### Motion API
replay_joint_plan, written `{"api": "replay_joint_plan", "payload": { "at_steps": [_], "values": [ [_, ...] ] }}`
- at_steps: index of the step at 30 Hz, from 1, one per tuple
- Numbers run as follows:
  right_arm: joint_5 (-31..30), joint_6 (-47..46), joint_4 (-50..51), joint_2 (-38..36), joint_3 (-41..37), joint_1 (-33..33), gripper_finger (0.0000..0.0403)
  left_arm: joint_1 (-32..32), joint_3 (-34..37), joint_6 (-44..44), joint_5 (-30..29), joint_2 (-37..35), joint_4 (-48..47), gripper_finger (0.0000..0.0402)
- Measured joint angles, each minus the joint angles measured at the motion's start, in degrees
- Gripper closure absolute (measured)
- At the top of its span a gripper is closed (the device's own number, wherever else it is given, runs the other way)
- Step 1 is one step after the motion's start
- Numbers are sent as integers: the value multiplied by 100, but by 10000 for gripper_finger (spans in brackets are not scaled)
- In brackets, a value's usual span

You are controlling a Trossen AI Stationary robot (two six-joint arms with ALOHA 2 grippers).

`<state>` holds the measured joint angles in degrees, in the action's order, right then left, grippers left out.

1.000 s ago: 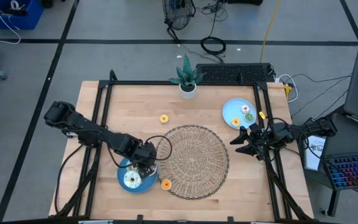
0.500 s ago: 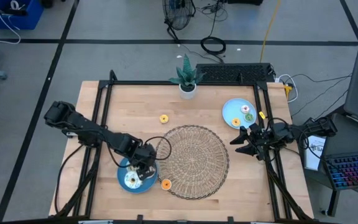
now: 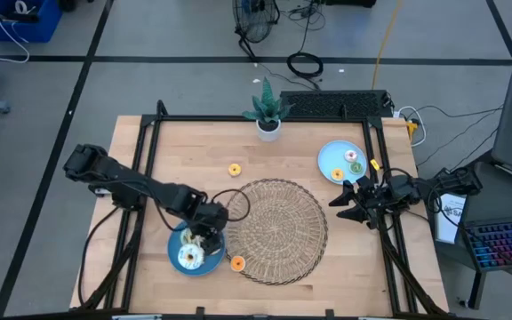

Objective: Pick & Place donuts
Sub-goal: Put the small orange donut on the light blue plate

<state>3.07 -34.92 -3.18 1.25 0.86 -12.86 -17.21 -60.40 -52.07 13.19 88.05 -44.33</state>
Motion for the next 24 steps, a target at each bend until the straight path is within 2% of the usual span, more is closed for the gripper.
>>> {"api": "replay_joint_plan", "payload": {
  "at_steps": [5, 11, 17, 21, 24],
  "values": [
    [1, 0, 1, 0, 0, 0, 183, -256, -609, 632, -715, 0, 646, 119],
    [0, 0, 2, 0, 0, 2, 183, -977, -703, 1712, -2315, 42, 1356, 119],
    [0, 0, 2, 0, 0, 2, 183, -1238, -689, 2517, -2361, 676, 1847, 119],
    [1, 0, 1, 0, 0, 1, 183, -1180, -732, 2856, -2027, 1233, 2085, 119],
    [1, 0, 12, 1, 0, 1, 183, -1152, -836, 2990, -2039, 1461, 2025, 119]
  ]
}}
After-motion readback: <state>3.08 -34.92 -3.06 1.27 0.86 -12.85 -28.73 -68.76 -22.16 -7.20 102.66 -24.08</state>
